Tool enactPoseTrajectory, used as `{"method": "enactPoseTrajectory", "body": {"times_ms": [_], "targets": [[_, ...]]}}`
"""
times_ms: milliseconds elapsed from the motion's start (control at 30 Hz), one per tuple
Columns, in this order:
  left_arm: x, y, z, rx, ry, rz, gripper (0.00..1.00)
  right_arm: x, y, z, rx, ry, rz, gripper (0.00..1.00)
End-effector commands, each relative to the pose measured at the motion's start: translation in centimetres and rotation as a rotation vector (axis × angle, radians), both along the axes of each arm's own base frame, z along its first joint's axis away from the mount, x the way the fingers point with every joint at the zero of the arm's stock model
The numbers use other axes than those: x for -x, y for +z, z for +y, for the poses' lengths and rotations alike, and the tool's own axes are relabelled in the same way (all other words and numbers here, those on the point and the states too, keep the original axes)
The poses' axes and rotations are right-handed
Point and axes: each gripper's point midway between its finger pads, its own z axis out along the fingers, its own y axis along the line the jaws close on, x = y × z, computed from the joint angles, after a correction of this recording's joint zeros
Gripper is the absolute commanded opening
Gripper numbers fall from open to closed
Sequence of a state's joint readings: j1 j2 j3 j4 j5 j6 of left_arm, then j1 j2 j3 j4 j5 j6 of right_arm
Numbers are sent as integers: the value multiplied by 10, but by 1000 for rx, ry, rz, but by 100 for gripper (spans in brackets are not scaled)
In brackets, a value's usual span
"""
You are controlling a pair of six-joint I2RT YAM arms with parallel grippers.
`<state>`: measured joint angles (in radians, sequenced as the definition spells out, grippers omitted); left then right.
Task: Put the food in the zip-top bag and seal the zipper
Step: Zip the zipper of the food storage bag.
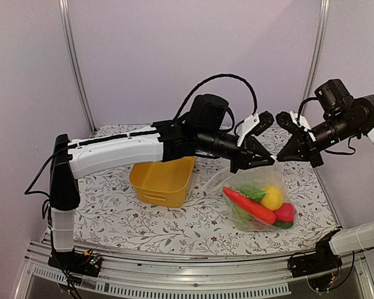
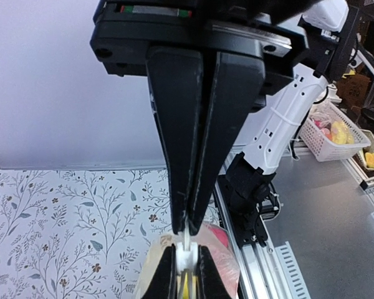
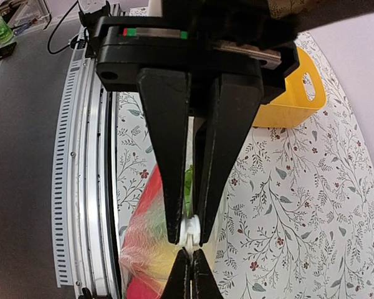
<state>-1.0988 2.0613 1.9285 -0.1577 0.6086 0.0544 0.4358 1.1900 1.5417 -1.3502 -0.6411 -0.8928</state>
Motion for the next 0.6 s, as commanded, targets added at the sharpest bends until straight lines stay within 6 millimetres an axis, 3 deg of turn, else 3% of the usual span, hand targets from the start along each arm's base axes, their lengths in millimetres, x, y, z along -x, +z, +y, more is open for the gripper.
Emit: {"method": "enactPoseTrajectory", "body": {"times_ms": [0, 100, 400, 567], "targets": [[-11, -24, 14, -98, 91, 15, 0, -7, 15, -6, -29, -11, -49, 0], [-12, -31, 19, -117, 108, 18, 0, -15, 20, -12, -37, -27, -46, 0], [-15, -47, 43, -152, 165, 28, 0, -43, 9, -27, -24, -84, -32, 0], [-14, -72, 58, -203, 203, 42, 0, -54, 3, -32, -26, -108, -26, 0]]}}
